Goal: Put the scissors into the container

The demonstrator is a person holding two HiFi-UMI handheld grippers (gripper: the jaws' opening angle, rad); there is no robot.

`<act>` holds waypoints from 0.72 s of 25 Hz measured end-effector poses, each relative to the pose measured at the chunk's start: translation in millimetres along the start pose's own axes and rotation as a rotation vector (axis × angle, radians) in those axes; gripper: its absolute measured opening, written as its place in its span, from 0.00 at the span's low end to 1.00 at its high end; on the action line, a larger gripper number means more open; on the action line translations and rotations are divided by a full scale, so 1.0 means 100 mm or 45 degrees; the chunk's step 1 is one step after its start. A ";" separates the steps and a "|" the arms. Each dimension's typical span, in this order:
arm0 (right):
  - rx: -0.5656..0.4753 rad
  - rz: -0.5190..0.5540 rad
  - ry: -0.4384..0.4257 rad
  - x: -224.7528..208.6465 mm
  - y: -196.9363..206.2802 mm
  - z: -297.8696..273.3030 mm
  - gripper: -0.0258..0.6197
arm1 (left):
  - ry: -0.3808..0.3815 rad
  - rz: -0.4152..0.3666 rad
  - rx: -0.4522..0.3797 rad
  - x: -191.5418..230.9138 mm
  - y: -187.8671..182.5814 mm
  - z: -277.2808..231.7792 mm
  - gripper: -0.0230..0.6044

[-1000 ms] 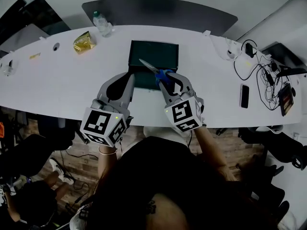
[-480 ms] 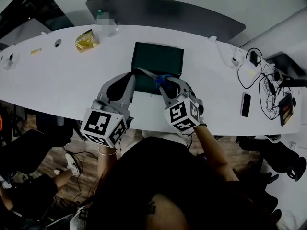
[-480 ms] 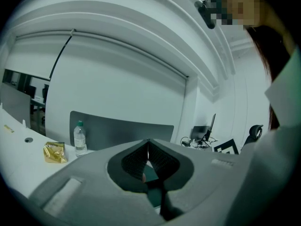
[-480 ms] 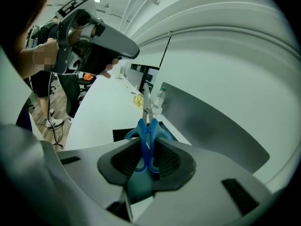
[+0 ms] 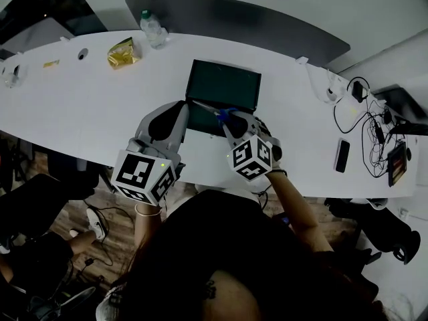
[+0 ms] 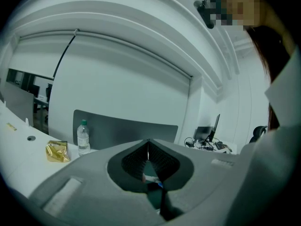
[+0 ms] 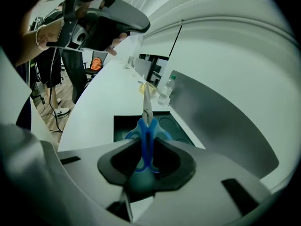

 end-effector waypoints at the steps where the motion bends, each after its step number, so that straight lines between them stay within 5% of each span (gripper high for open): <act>1: 0.011 0.006 -0.008 0.00 0.02 -0.03 0.18 | -0.004 0.001 0.001 0.01 0.00 -0.01 0.06; 18: 0.210 0.070 -0.127 -0.02 0.30 -0.53 0.18 | -0.061 0.038 0.032 0.19 0.07 -0.17 0.06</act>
Point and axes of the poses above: the fingertips, and each gripper's own axes: z backward along the fingers, x to its left, y out of its underside, the point moved 6 cm from there along z, backward along the fingers, and after that the axes turned 4 degrees about -y, right-handed, at the moved point
